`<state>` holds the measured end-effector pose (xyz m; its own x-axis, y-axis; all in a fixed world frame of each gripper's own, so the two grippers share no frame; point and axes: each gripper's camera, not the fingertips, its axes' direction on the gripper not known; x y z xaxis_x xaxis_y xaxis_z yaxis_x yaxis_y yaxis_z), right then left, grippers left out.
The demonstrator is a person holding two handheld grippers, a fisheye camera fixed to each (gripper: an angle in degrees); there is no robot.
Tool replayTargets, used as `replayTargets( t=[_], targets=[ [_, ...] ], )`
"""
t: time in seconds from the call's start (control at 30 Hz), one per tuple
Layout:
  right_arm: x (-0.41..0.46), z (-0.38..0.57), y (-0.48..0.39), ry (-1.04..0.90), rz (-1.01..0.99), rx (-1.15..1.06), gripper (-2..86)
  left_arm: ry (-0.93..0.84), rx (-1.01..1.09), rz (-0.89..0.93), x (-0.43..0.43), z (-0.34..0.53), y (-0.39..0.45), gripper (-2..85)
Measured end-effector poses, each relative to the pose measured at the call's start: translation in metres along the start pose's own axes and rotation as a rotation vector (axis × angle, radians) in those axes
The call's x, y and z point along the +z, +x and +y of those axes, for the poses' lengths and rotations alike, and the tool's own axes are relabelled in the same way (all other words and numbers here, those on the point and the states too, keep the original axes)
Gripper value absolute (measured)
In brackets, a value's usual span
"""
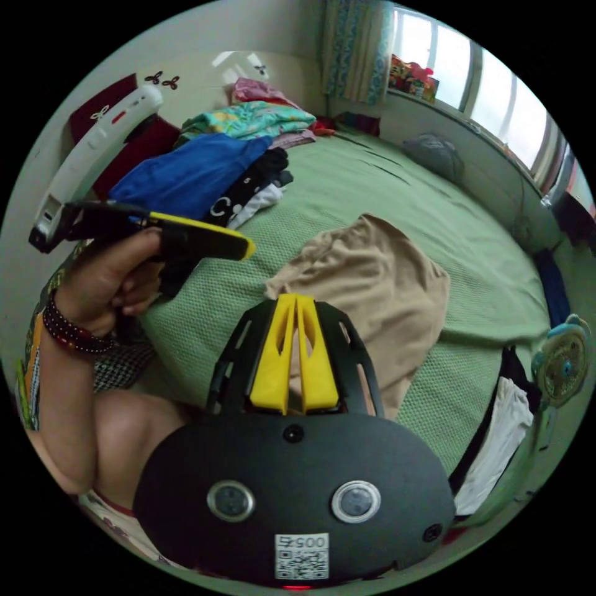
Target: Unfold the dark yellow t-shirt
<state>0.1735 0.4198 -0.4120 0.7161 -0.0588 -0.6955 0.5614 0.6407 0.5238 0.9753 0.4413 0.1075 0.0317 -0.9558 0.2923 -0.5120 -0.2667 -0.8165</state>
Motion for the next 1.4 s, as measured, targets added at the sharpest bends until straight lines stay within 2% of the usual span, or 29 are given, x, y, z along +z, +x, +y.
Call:
replayTargets(
  t=[0.1, 0.23, 0.37, 0.53, 0.73, 0.87, 0.97, 1.17, 1.3, 1.4],
  targets=[
    [-0.005, 0.001, 0.022, 0.001, -0.001, 0.079, -1.1, -0.047, 0.009, 0.021, 0.013, -0.004, 0.006, -0.7],
    [-0.014, 0.002, 0.054, 0.038, -0.088, 0.169, -1.1, -0.093, 0.087, -0.040, 0.031, -0.011, 0.027, -0.7],
    [-0.014, -0.004, 0.063, -0.028, -0.225, 0.079, -1.0, -0.128, 0.163, -0.117, 0.047, -0.017, 0.042, -0.7],
    [-0.017, -0.012, 0.074, -0.034, -0.330, 0.054, -0.3, -0.161, 0.154, -0.055, 0.068, -0.026, 0.046, -0.7],
    [-0.014, -0.025, 0.102, 0.024, -0.296, 0.179, 6.2, -0.144, 0.155, -0.036, 0.077, -0.031, 0.050, -0.6],
    [0.013, -0.040, 0.113, -0.064, -0.306, 0.277, 7.7, -0.166, 0.195, -0.027, 0.086, -0.032, 0.059, -0.6],
    [0.035, -0.051, 0.107, -0.163, -0.317, 0.240, 8.6, -0.170, 0.241, -0.065, 0.090, -0.031, 0.067, -0.7],
    [0.040, -0.066, 0.098, -0.166, -0.282, 0.196, 10.7, -0.167, 0.305, -0.015, 0.097, -0.031, 0.075, -0.6],
    [0.049, -0.071, 0.092, -0.218, -0.149, 0.167, 10.0, -0.164, 0.311, 0.021, 0.099, -0.034, 0.075, -0.6],
    [0.055, -0.071, 0.095, -0.261, -0.089, 0.181, 5.8, -0.170, 0.311, 0.037, 0.101, -0.036, 0.073, -0.6]
  ],
)
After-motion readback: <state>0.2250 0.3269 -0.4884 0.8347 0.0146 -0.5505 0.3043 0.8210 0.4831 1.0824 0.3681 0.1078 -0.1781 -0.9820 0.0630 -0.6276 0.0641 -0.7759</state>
